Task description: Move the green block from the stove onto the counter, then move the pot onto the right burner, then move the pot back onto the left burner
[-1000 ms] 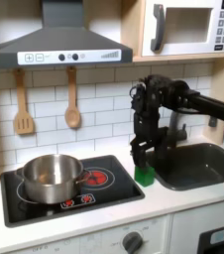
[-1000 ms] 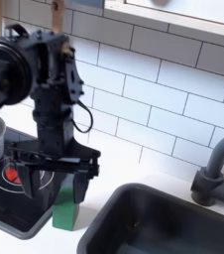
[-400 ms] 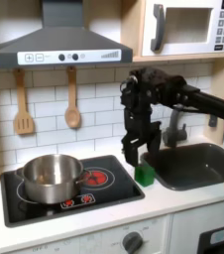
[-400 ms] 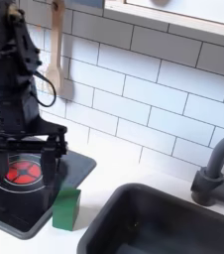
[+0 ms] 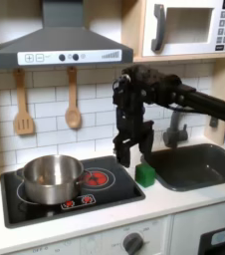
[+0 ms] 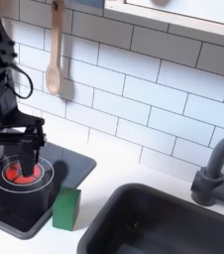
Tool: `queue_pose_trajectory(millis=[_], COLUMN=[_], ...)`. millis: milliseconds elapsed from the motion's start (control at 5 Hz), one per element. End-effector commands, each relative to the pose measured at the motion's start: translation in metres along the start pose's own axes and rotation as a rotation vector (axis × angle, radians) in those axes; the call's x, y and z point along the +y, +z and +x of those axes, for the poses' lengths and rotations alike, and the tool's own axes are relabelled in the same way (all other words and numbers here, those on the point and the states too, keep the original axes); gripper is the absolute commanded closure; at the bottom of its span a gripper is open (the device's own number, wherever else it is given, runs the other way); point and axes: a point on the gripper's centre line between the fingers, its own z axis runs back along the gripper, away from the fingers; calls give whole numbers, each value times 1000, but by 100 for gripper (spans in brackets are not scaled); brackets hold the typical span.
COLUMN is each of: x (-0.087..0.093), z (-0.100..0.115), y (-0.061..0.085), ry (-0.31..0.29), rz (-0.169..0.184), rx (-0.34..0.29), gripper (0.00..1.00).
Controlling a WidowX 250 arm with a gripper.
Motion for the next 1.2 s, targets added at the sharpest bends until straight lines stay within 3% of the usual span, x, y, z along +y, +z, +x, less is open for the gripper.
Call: queue_pose_trajectory(millis=[0,200,400,800,1000], x=[8,20,35,68,83], z=[15,22,32,52,54], y=[12,13,17,22,18], ry=[26,46,29,66,77], rz=[1,10,64,150,165], rx=[-30,-42,-58,-73,-32], gripper=[0,0,0,0,0])
